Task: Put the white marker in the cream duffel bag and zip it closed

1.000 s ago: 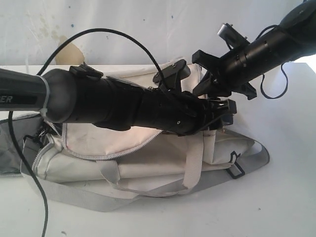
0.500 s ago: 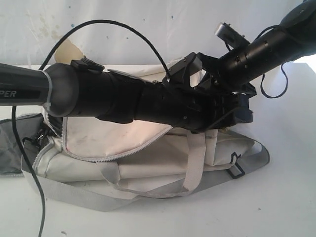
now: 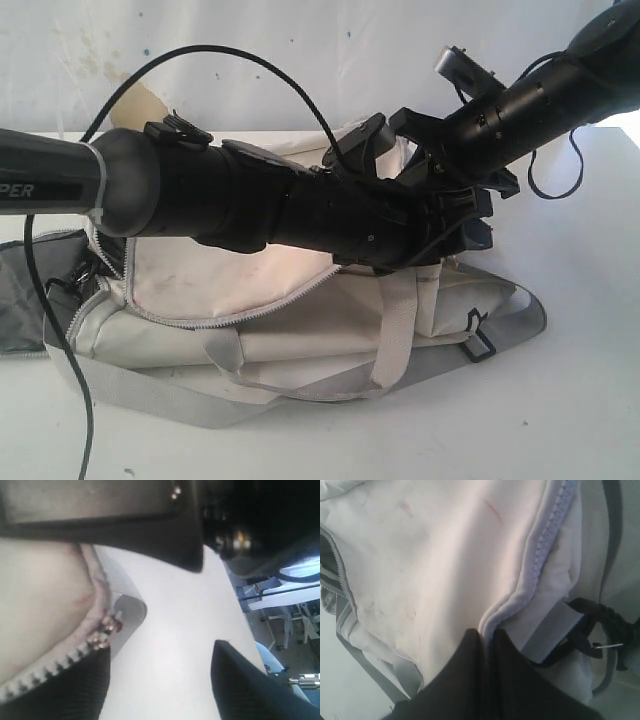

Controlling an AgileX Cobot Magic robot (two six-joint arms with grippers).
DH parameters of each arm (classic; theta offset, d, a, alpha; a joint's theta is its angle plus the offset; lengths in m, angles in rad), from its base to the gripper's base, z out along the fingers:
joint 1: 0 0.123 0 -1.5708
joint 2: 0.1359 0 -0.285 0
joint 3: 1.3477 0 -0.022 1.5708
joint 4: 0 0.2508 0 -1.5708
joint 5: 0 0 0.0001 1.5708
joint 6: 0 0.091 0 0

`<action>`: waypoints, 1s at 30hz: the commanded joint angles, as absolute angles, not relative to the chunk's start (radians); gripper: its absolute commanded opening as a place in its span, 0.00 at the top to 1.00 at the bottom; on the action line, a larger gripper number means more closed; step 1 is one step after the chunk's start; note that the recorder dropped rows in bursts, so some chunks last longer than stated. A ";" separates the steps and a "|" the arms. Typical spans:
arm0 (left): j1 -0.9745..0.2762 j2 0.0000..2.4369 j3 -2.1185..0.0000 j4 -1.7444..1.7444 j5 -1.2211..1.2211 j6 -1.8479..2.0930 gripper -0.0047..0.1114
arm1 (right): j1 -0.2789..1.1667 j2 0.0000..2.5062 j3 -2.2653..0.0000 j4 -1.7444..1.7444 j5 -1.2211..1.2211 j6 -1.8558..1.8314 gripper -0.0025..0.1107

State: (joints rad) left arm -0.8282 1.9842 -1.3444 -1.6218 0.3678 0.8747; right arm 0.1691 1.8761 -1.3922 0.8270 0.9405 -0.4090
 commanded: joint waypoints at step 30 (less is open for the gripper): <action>-0.827 1.980 -1.340 -1.584 0.303 1.051 0.88 | 0.170 1.864 -1.388 0.893 1.101 -0.625 0.98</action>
State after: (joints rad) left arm -0.8282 1.9883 -1.3368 -1.5845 0.2670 1.0355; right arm 0.1691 1.8739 -1.3922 0.8802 1.0310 -0.6103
